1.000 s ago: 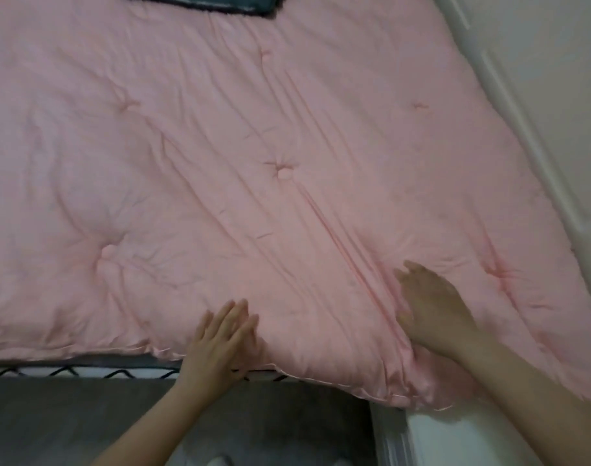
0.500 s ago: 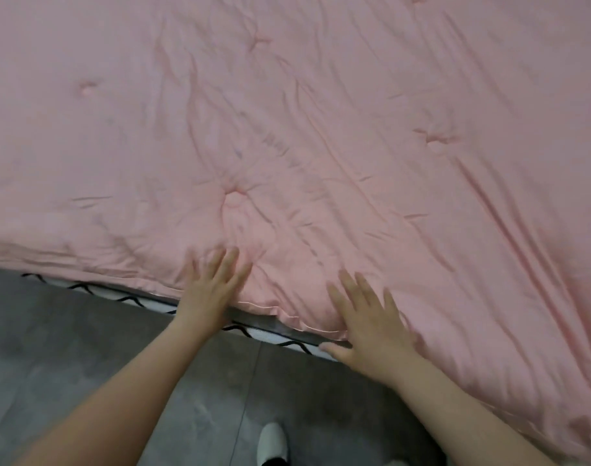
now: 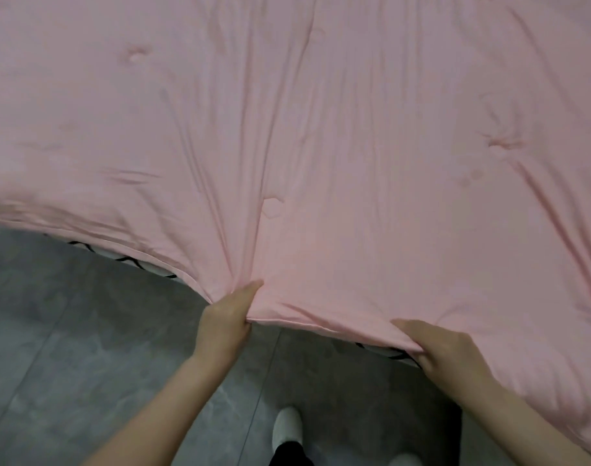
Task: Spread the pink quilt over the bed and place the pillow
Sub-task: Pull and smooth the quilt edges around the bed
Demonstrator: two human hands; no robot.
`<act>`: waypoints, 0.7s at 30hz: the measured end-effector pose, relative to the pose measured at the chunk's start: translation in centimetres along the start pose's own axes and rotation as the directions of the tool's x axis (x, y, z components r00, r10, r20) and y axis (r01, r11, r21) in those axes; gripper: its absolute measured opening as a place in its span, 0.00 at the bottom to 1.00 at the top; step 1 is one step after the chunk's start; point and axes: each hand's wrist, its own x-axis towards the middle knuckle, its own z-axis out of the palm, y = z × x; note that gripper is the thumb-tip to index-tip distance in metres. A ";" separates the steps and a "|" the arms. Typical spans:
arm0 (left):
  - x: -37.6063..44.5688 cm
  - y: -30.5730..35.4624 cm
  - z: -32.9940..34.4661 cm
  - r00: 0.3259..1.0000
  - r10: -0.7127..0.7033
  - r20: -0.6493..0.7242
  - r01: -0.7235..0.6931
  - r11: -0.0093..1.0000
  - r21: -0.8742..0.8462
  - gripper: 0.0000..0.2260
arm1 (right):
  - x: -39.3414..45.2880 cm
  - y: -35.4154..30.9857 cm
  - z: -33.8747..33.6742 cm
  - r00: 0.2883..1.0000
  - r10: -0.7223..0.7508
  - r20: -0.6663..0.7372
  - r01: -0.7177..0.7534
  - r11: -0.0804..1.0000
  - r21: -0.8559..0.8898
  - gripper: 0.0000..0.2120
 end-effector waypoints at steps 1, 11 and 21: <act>-0.6 0.3 -0.6 0.997 0.034 -0.067 -0.034 0.999 0.007 0.20 | -0.5 0.1 0.1 1.000 -0.015 -0.014 0.015 1.000 0.004 0.19; 0.1 -0.8 0.8 0.915 0.016 0.404 -0.134 0.955 0.265 0.26 | 0.7 0.0 4.3 0.959 -0.125 0.254 0.204 0.927 -0.316 0.33; 4.8 -9.3 -3.7 0.934 0.127 0.334 -0.222 0.938 0.266 0.38 | 4.9 -3.2 1.4 0.985 -0.164 0.061 0.173 0.966 -0.192 0.38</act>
